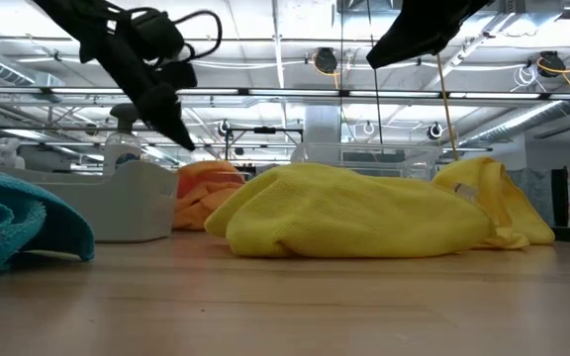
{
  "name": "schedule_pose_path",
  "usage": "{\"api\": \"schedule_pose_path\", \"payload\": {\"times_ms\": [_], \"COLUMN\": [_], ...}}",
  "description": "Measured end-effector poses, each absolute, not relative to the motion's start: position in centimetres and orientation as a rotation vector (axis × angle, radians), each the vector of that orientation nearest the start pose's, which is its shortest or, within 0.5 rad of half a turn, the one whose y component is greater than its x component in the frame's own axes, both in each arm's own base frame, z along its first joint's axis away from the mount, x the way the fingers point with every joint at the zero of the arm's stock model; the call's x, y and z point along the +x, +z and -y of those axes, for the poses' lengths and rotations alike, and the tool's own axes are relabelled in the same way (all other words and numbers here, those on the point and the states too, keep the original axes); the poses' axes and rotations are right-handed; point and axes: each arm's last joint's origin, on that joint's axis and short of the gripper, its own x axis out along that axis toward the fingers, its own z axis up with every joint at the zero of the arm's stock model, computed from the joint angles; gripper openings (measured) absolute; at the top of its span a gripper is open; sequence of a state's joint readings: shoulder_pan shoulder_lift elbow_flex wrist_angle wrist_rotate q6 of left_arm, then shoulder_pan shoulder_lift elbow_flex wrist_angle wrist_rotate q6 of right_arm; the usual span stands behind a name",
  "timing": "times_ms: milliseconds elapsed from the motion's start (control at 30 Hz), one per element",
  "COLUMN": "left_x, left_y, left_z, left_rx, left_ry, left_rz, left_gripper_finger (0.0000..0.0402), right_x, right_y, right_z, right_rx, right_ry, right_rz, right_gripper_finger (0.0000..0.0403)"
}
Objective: Sort microfiber towel by color & place in baskets
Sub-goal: Put the bottom orange towel into the left transparent bin
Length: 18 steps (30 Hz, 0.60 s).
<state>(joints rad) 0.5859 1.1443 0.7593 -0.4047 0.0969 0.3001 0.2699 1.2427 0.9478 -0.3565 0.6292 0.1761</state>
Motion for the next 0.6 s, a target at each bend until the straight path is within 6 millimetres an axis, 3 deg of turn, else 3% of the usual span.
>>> {"api": "schedule_pose_path", "payload": {"times_ms": [133, 267, 433, 533, 600], "left_x": [19.8, 20.5, 20.9, 21.0, 21.2], "left_y": [25.5, 26.9, 25.1, 22.9, 21.2], "left_z": [-12.9, -13.7, -15.9, -17.7, -18.7], "left_rx": [0.12, 0.242, 0.287, 0.251, 0.211], "left_ry": [0.415, 0.486, 0.518, 0.536, 0.524], "left_rz": [-0.653, -0.523, -0.598, -0.687, -0.743], "left_gripper_finger": [0.0192, 0.0181, 0.01, 0.0031, 0.001], "right_x": [25.4, 25.4, 25.5, 25.5, 25.5], "right_y": [28.4, 28.4, 28.5, 28.5, 28.5], "right_z": [-5.3, -5.3, -5.3, -5.3, -5.3], "right_rx": [-0.115, -0.116, -0.114, -0.114, -0.114], "right_ry": [-0.397, -0.397, -0.397, -0.397, -0.397], "right_rz": [-0.554, -0.554, -0.55, -0.55, -0.55], "right_gripper_finger": [0.016, 0.016, 0.016, 0.016, 0.016]}}
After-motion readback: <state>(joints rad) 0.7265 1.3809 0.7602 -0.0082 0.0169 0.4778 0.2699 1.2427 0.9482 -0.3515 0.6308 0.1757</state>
